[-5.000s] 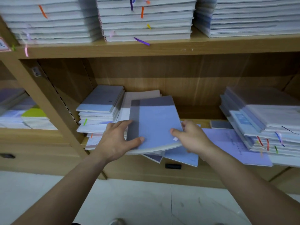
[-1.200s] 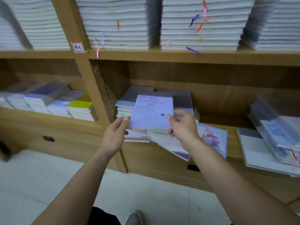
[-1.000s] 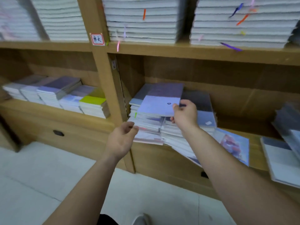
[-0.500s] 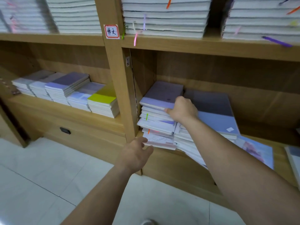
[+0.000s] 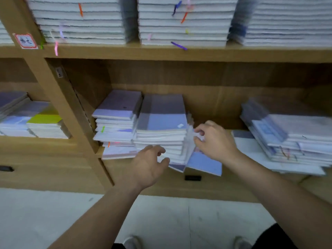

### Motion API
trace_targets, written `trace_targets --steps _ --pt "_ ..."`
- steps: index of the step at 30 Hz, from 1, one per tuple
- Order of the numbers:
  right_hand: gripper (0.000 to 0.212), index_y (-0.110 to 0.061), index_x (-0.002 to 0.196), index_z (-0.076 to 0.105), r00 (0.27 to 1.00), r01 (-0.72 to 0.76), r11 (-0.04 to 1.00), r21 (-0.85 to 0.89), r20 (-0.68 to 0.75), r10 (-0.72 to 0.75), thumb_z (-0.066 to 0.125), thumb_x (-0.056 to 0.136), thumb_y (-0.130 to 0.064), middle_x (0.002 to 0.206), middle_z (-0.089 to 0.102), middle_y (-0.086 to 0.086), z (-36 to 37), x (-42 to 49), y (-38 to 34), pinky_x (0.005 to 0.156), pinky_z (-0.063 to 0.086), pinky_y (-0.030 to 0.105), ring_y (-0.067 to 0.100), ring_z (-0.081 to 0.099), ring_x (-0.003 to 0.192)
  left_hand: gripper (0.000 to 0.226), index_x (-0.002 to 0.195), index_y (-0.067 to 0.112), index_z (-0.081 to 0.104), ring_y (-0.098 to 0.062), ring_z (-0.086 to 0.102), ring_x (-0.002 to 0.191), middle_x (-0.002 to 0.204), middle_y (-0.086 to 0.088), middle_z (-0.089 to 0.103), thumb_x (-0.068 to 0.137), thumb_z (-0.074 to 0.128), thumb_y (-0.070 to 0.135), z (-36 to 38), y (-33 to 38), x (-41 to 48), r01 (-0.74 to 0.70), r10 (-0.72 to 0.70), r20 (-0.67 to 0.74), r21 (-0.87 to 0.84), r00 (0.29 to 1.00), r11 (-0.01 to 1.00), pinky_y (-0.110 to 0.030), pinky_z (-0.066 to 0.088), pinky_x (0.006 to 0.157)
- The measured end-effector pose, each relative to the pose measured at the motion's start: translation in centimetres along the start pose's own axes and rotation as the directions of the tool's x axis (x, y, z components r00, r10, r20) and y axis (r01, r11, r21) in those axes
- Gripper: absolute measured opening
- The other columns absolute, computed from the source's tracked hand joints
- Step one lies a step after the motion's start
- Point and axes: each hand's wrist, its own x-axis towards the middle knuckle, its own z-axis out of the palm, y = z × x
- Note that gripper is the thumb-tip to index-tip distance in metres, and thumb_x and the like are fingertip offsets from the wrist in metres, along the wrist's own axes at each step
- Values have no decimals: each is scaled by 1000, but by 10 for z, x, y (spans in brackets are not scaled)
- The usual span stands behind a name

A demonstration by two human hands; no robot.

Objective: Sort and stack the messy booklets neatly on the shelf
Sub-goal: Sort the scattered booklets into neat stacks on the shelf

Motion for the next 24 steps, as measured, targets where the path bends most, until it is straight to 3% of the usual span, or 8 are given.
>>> trace_targets --steps 4,11,17,21,24 --pt "35 -20 118 68 994 -108 993 -36 29 109 70 87 -36 115 57 4 -27 -33 76 86 50 38 28 60 107 37 131 29 56 -11 55 112 127 8 56 96 54 42 39 54 -1 -146 143 98 28 985 989 -32 47 96" --pt "59 -17 138 55 955 -230 964 -133 -219 198 71 85 -37 136 48 11 -61 -76 171 98 42 47 38 44 122 39 130 28 55 -18 53 122 132 3 55 95 52 45 116 121 19 -265 222 231 173 947 949 -33 47 96" --pt "93 -23 153 23 949 -305 931 -200 -147 279 67 79 -58 158 24 5 -54 -84 229 112 25 51 30 20 145 41 128 23 56 -25 55 119 128 -4 57 94 52 45 171 158 61 -256 205 231 221 951 941 -39 50 94" --pt "110 -29 154 11 953 -299 928 -225 -120 278 71 71 -68 163 11 1 -43 -80 241 114 16 51 27 7 150 53 137 17 49 -30 49 126 137 -10 53 93 55 46 189 175 107 -248 213 176 210 961 946 -41 46 101" --pt "116 -32 152 9 950 -306 918 -251 -144 277 75 65 -71 163 10 0 -37 -79 247 111 15 52 26 6 150 64 141 16 42 -29 43 131 142 -9 48 91 56 53 198 186 146 -280 241 183 231 953 932 -43 42 104"
